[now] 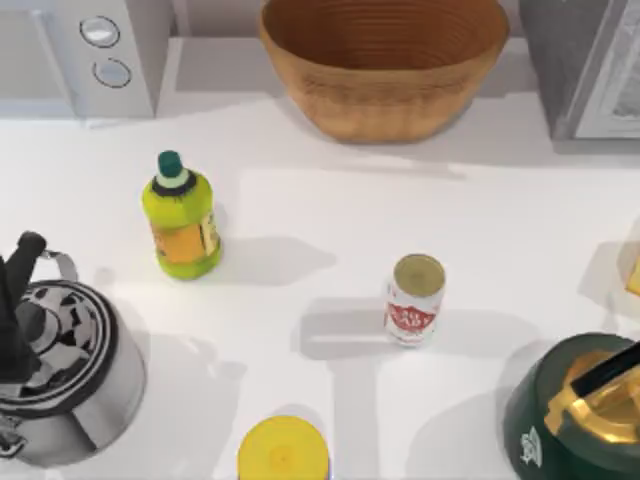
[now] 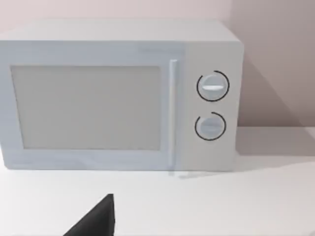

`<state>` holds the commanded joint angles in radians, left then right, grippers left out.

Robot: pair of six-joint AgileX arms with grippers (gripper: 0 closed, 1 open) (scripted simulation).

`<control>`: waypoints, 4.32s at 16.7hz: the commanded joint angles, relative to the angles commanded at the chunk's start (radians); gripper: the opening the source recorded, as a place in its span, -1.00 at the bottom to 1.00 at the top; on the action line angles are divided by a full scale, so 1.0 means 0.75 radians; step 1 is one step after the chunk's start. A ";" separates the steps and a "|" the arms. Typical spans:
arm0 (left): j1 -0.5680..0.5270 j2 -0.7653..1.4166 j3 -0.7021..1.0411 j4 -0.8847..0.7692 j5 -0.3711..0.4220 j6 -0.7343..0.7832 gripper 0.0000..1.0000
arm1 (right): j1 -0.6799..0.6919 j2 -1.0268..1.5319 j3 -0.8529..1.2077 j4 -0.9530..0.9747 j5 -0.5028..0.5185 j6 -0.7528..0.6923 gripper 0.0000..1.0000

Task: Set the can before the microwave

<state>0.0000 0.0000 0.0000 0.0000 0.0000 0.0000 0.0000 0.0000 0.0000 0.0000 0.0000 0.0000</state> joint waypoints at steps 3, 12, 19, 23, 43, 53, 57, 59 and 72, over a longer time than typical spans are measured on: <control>-0.002 0.009 0.012 -0.007 0.000 0.001 1.00 | 0.000 0.000 0.000 0.000 0.000 0.000 1.00; -0.166 0.603 0.599 -0.424 -0.003 0.033 1.00 | 0.000 0.000 0.000 0.000 0.000 0.000 1.00; -0.453 1.570 1.380 -1.091 0.017 0.052 1.00 | 0.000 0.000 0.000 0.000 0.000 0.000 1.00; -0.652 2.171 1.863 -1.484 0.034 0.040 1.00 | 0.000 0.000 0.000 0.000 0.000 0.000 1.00; -1.151 3.241 3.158 -2.008 0.008 -0.065 1.00 | 0.000 0.000 0.000 0.000 0.000 0.000 1.00; -1.155 3.221 2.807 -1.679 0.006 -0.064 1.00 | 0.000 0.000 0.000 0.000 0.000 0.000 1.00; -1.155 3.221 2.800 -1.673 0.006 -0.064 1.00 | 0.000 0.000 0.000 0.000 0.000 0.000 1.00; -1.155 3.221 2.800 -1.673 0.006 -0.064 0.70 | 0.000 0.000 0.000 0.000 0.000 0.000 1.00; -1.155 3.221 2.800 -1.673 0.006 -0.064 -1.00 | 0.000 0.000 0.000 0.000 0.000 0.000 1.00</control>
<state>-0.8660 2.4156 2.1003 -1.2549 0.0047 -0.0482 0.0000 0.0000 0.0000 0.0000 0.0000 0.0000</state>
